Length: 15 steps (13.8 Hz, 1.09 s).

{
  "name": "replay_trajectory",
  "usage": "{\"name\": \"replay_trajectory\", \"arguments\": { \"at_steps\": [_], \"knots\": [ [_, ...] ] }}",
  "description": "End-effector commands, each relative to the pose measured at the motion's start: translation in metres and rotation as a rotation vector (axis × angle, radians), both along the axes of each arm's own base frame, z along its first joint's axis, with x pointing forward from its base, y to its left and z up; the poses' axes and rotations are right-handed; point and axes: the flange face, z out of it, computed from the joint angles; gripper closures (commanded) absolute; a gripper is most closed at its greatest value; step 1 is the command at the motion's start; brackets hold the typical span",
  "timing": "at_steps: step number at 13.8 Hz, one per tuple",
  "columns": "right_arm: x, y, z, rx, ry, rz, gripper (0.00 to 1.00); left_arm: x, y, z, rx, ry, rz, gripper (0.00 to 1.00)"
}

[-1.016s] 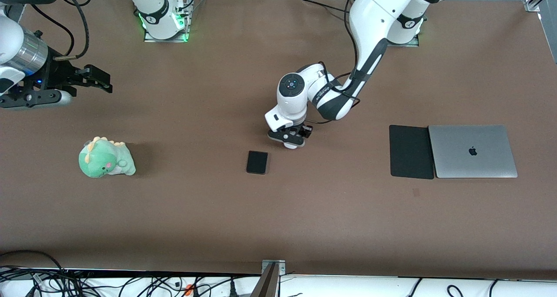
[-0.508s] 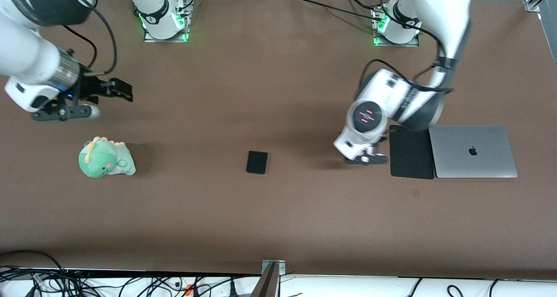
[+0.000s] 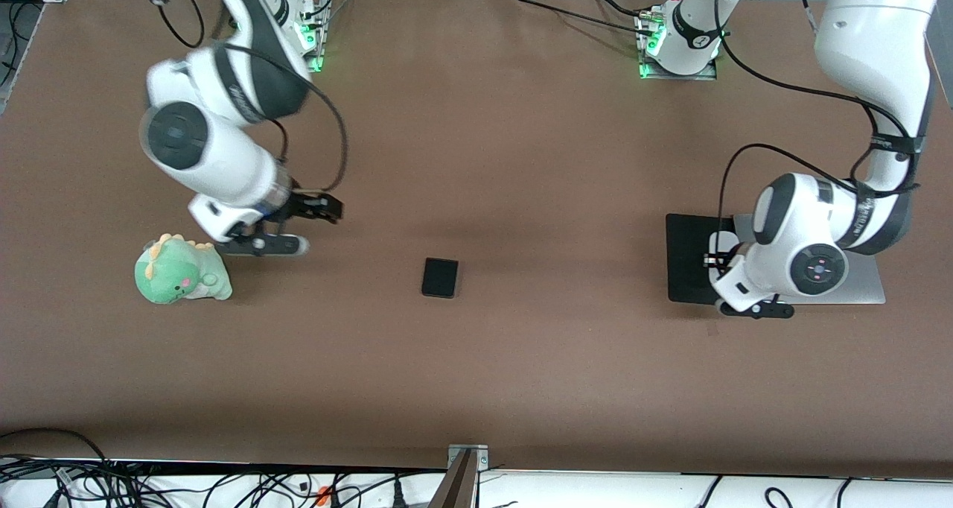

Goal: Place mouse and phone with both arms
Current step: 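Carry the mouse to the pad while the right gripper reaches the phone, then release the mouse on the pad while the right gripper grasps the phone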

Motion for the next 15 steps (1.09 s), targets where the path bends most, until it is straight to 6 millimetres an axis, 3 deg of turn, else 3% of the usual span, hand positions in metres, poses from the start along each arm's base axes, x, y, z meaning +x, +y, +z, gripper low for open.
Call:
{"name": "replay_trajectory", "arguments": {
  "at_steps": [1,2,4,5,6,7,8,10,11,13,15],
  "knots": [
    [-0.003,0.065,-0.058,0.013,-0.06,-0.041,0.0,-0.012,-0.004,-0.016,-0.042,-0.022,-0.028,0.83],
    [-0.009,0.092,-0.083,0.028,-0.083,-0.049,0.0,-0.02,0.006,-0.028,-0.051,-0.038,-0.014,0.82],
    [-0.018,0.136,-0.129,0.041,-0.129,-0.076,0.0,-0.03,0.004,-0.041,-0.063,-0.067,-0.019,0.79],
    [-0.021,0.149,-0.148,0.021,-0.138,-0.075,0.0,-0.032,0.004,-0.04,-0.063,-0.07,-0.02,0.77],
    [-0.017,0.155,-0.158,0.006,-0.15,-0.085,0.0,-0.031,0.004,-0.041,-0.064,-0.073,-0.02,0.69],
    [-0.016,0.16,-0.165,-0.004,-0.157,-0.079,0.0,-0.03,0.004,-0.039,-0.063,-0.076,-0.018,0.28],
    [-0.014,0.161,-0.172,-0.01,-0.157,-0.072,0.0,-0.027,0.004,-0.034,-0.06,-0.078,-0.016,0.0],
    [-0.004,0.167,-0.173,-0.003,-0.175,-0.058,0.0,-0.024,0.001,-0.017,-0.055,-0.103,-0.025,0.0],
    [-0.001,0.169,-0.178,-0.007,-0.18,-0.051,0.0,-0.021,-0.003,0.001,-0.046,-0.127,-0.033,0.0],
    [0.01,0.175,-0.187,-0.009,-0.204,-0.033,0.0,-0.015,-0.007,0.048,-0.027,-0.142,-0.042,0.0],
    [0.018,0.18,-0.2,-0.005,-0.211,-0.033,0.0,-0.003,-0.012,0.107,-0.009,-0.135,-0.044,0.0]
  ]
}}
